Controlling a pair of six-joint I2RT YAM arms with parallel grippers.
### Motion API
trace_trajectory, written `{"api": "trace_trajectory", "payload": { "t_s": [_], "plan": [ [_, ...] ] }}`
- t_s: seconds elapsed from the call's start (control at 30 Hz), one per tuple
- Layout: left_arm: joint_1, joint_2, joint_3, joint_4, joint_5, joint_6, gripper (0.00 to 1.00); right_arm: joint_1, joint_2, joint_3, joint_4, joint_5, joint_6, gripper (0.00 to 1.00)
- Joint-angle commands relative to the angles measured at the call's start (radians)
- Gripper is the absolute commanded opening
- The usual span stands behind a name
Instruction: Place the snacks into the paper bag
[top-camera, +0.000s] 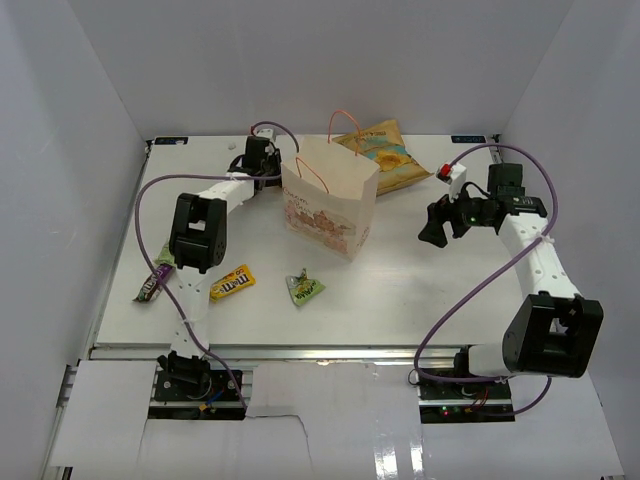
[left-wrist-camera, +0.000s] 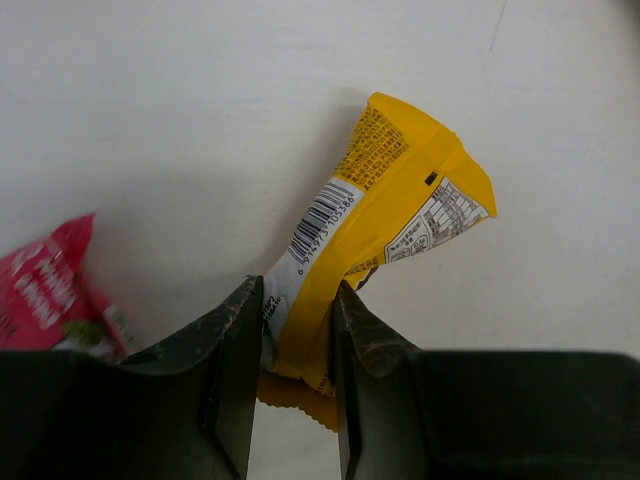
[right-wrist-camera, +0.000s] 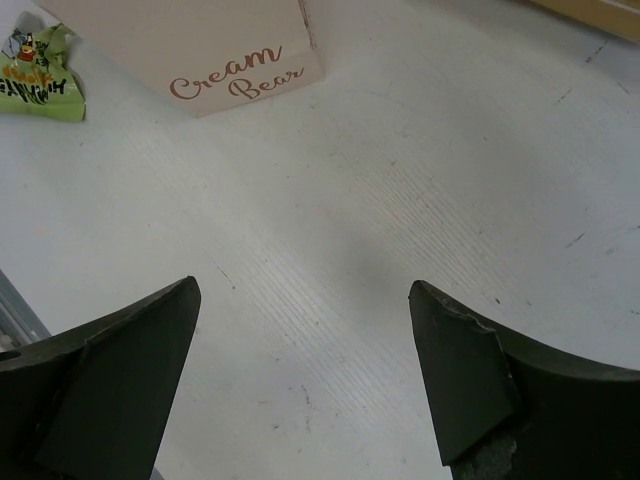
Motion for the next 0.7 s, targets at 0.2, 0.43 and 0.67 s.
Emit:
{"api": "trace_trajectory", "payload": {
  "t_s": [0.2, 0.43, 0.67],
  "plan": [
    [0.104, -0.519, -0.265, 0.052, 0.015, -0.004, 0.13, -0.008, -0.109, -0.062, 0.032, -0.055, 0.013, 0.91],
    [0.109, -0.845, -0.481, 0.175, 0.231, -0.015, 0.11, -0.008, -0.110, -0.075, 0.058, -0.075, 0.026, 0.91],
    [0.065, -0.942, -0.520, 0.258, 0.518, 0.096, 0.11, -0.008, -0.081, -0.045, 0.067, -0.101, 0.028, 0.91]
  ]
}}
